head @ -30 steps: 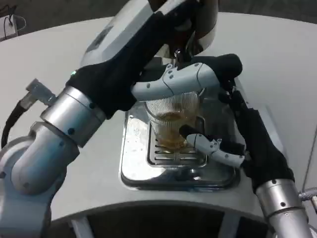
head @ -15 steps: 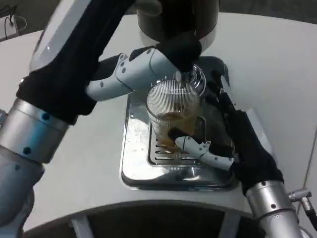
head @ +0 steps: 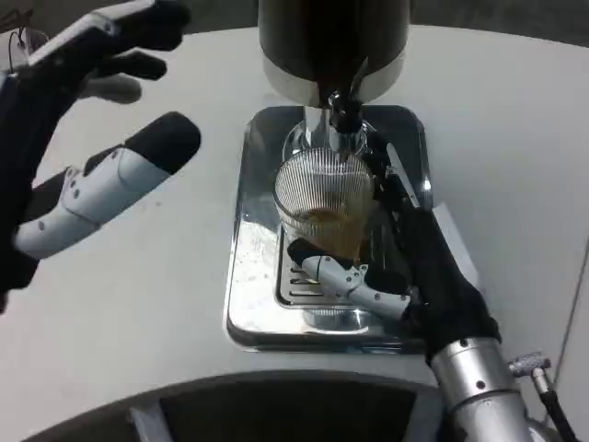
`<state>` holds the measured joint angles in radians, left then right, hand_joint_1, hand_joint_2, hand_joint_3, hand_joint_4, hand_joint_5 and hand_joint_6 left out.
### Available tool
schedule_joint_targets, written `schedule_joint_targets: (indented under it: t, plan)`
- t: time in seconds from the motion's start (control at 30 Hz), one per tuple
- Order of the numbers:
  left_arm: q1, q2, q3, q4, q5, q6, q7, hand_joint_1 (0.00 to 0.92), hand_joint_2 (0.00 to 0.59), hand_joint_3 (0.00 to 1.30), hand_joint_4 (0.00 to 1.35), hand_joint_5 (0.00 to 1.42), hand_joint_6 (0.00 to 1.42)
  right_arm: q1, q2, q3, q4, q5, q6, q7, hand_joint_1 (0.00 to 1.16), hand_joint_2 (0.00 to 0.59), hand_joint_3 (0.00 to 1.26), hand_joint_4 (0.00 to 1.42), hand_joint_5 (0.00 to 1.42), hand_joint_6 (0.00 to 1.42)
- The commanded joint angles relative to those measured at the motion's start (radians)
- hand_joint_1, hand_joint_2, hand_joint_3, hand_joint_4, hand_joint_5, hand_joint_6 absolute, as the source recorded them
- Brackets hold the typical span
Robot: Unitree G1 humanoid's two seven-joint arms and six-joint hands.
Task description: Grasp the cup under the faucet to collect the drink, then remove the cup.
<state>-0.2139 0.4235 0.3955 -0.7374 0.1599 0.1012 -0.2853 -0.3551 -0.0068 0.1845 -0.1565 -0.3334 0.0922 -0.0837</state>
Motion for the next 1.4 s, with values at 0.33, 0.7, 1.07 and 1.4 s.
schedule_joint_targets:
  t: [0.33, 0.7, 1.07, 1.4]
  plan:
    - [0.129, 0.12, 0.145, 0.096, -0.078, -0.02, -0.025, 0.0, 0.062, 0.33, 0.29, 0.36, 0.42, -0.1, 0.068, 0.007, 0.195, -0.038, -0.01, -0.115, 0.81, 0.219, 0.0, 0.03, 0.1, 0.11]
    - [0.157, 0.128, 0.101, 0.089, -0.053, 0.01, -0.014, 0.0, 0.065, 0.33, 0.28, 0.34, 0.41, -0.149, 0.096, -0.009, 0.287, -0.032, -0.03, -0.183, 0.81, 0.218, 0.0, 0.07, 0.15, 0.11]
    - [0.201, 0.147, 0.087, 0.069, -0.033, 0.004, -0.029, 0.0, 0.059, 0.33, 0.27, 0.32, 0.4, -0.177, 0.125, -0.008, 0.378, -0.021, -0.075, -0.237, 0.82, 0.217, 0.2, 0.29, 0.34, 0.29]
    - [0.202, 0.183, 0.029, 0.135, 0.006, -0.021, -0.042, 0.0, 0.057, 0.32, 0.25, 0.29, 0.37, -0.159, 0.159, 0.0, 0.392, 0.001, -0.11, -0.3, 0.89, 0.212, 0.37, 0.47, 0.5, 0.53]
